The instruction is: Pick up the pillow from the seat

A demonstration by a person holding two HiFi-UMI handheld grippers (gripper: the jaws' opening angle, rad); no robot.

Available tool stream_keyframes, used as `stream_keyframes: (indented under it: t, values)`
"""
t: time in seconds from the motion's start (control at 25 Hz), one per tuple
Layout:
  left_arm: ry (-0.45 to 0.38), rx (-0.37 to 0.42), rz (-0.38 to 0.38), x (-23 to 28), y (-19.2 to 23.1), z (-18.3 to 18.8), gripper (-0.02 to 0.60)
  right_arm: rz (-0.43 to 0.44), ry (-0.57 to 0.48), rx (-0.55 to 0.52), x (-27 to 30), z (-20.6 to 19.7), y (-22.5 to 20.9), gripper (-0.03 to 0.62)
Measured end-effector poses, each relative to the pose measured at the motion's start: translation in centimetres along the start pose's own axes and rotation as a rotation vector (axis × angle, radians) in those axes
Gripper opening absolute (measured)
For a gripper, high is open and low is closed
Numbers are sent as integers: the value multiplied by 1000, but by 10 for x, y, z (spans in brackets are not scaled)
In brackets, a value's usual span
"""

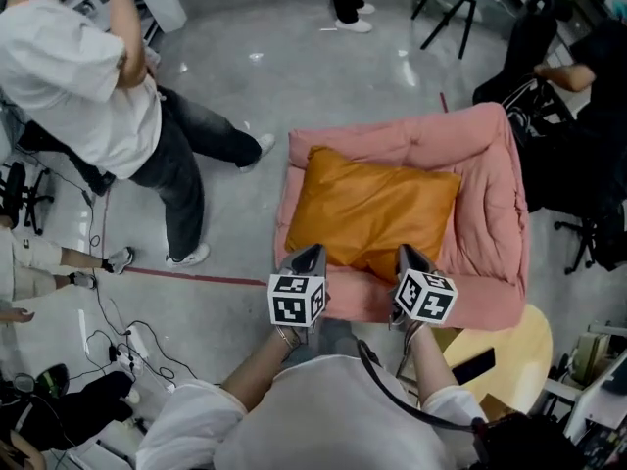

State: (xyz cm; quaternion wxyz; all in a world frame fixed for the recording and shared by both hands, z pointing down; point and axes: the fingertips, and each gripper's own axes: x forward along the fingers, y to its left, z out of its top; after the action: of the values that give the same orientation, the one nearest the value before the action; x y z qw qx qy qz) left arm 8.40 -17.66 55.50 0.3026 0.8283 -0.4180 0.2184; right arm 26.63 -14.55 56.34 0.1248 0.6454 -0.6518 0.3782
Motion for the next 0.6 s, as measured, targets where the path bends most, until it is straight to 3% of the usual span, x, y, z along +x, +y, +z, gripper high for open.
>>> stream_keyframes:
  t: [0.2, 0.28, 0.4, 0.6]
  values:
    - [36, -34, -8, 31, -11, -6, 22, 34, 31, -74, 29, 19, -13, 34]
    - [51, -68, -13, 44, -14, -13, 125, 45, 43, -110, 42, 25, -19, 34]
    - [78, -108, -1, 64, -13, -26, 130, 57, 57, -171, 62, 33, -26, 36]
    - [147, -218, 22, 95, -7, -55, 214, 86, 92, -268, 99, 42, -32, 88]
